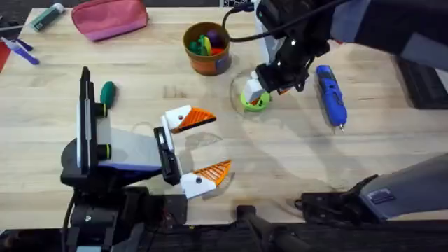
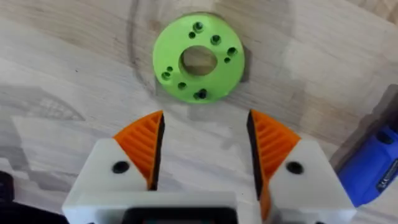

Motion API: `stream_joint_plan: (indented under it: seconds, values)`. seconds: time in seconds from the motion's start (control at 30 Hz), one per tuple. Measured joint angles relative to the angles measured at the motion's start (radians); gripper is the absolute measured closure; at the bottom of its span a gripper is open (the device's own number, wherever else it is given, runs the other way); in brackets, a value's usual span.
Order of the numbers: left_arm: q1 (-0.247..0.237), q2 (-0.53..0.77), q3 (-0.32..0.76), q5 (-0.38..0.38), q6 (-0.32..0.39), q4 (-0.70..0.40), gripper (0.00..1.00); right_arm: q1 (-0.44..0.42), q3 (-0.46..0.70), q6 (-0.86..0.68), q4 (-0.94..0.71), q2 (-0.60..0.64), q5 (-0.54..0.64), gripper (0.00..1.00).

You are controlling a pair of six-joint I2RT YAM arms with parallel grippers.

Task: Pick up the gripper from the table and insert it into the empty holder that is missing its gripper. Then pick up a screw, insert it into the mounting hole, and use the screwdriver to tighten it. Finally, clean up the table by picking up the vegetable and placing it into the bucket.

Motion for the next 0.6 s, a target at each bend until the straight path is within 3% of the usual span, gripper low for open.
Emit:
stream_joint_plan:
  seconds: [0.17,0.6]
  values:
    - [0.000,0.000,0.000,0.000,0.000,0.000,0.014,0.000,-0.013,0.004,0.019,0.000,0.015,0.360]
    - [0.000,0.000,0.000,0.000,0.000,0.000,0.016,0.041,-0.015,0.011,0.045,0.085,0.052,0.402]
